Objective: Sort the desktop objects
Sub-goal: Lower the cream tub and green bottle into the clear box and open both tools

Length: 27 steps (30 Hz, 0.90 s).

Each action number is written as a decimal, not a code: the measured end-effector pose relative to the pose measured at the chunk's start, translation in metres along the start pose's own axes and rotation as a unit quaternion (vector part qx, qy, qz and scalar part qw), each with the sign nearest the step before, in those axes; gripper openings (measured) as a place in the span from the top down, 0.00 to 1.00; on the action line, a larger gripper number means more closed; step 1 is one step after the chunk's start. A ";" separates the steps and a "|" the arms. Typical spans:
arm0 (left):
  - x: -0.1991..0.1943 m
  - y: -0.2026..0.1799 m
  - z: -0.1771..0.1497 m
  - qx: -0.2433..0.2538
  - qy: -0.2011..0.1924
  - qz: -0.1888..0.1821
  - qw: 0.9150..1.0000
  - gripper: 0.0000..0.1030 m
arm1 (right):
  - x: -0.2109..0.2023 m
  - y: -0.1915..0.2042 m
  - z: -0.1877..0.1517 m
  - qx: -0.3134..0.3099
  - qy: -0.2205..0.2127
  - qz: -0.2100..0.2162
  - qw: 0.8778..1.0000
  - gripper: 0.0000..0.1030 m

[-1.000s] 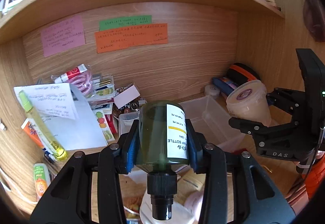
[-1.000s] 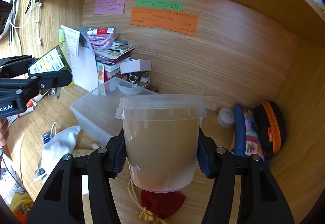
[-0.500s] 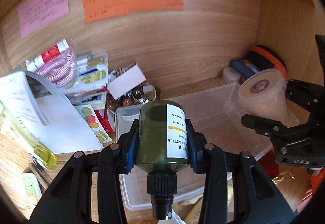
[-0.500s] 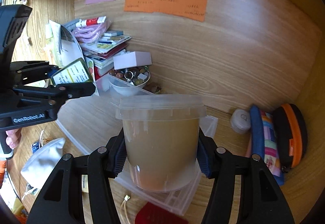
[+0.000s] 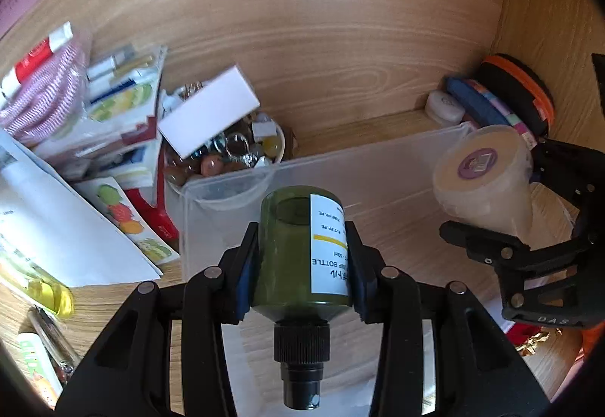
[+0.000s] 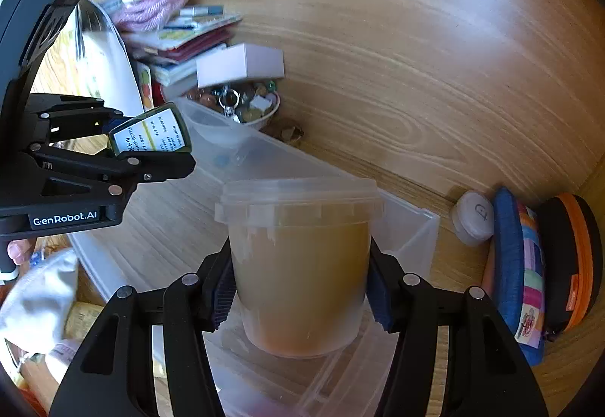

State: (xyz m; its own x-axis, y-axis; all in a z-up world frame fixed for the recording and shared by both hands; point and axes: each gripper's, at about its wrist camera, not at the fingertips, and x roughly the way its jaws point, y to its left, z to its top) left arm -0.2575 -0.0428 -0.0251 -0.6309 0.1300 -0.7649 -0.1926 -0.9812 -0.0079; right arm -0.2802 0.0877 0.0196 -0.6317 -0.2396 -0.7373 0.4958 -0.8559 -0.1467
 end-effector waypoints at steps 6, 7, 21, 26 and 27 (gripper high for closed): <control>0.013 -0.003 -0.004 0.005 0.018 0.002 1.000 0.60 | 0.015 0.003 0.000 -0.024 0.026 -0.012 0.999 0.47; 0.015 -0.003 -0.004 0.005 0.022 0.002 1.000 0.60 | 0.017 0.003 -0.001 -0.025 0.030 -0.014 0.999 0.47; 0.018 -0.011 -0.011 0.026 0.024 0.031 0.999 0.55 | 0.026 0.010 -0.001 -0.035 0.062 -0.028 0.997 0.44; 0.016 -0.008 -0.011 0.024 0.022 0.028 0.999 0.50 | 0.023 0.013 0.002 -0.037 0.057 -0.042 0.997 0.37; 0.015 -0.008 -0.011 0.024 0.021 0.028 0.999 0.48 | 0.022 0.013 0.003 -0.037 0.054 -0.044 0.997 0.36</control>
State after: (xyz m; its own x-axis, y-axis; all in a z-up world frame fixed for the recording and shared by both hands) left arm -0.2570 -0.0348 -0.0437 -0.6098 0.0686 -0.7896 -0.1954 -0.9785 0.0659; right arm -0.2891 0.0696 0.0037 -0.6094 -0.1112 -0.7850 0.4863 -0.8345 -0.2592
